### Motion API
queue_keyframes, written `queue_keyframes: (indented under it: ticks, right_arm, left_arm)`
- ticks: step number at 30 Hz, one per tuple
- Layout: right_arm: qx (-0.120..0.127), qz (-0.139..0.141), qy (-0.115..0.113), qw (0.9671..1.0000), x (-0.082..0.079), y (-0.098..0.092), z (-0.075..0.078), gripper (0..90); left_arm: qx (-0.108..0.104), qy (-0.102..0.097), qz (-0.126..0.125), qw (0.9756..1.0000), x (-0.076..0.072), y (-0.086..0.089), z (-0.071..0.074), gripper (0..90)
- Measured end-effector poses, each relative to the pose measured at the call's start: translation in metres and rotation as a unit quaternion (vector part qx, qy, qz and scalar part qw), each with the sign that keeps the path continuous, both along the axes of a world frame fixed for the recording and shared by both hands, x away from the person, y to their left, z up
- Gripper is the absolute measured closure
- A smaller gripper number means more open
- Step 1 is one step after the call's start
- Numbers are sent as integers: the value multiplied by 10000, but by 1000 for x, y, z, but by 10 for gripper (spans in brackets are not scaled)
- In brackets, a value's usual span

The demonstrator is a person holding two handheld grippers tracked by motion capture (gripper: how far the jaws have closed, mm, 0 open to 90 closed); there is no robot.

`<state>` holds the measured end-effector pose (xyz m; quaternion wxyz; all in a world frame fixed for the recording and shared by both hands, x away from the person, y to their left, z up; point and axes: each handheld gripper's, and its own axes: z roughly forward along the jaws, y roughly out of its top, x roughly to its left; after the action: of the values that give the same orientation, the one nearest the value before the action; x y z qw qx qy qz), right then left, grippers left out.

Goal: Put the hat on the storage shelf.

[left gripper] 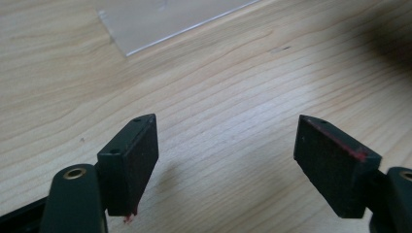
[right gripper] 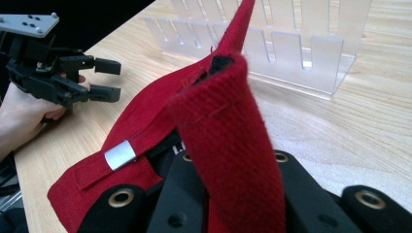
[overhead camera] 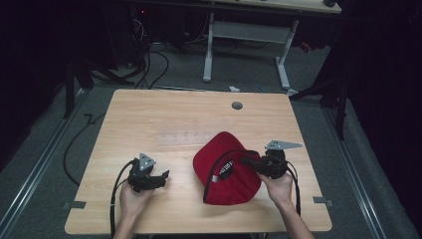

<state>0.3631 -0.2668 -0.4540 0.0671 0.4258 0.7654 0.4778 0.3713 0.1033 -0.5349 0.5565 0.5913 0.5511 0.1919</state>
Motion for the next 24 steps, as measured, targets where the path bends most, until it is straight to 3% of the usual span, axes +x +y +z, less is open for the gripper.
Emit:
queue_keyframes:
  ticks: [7, 12, 24]
  right_arm:
    - [101, 16, 52, 9999, 3, 2, 6, 857]
    - [129, 18, 62, 9999, 6, 4, 10, 857]
    - [254, 51, 117, 9996, 12, 10, 16, 856]
  left_arm:
    - [55, -172, -405, 9990, -13, -15, 10, 225]
    - [152, -289, -765, 9965, -23, -32, 15, 215]
    - [169, -367, -1141, 9926, -28, -56, 20, 201]
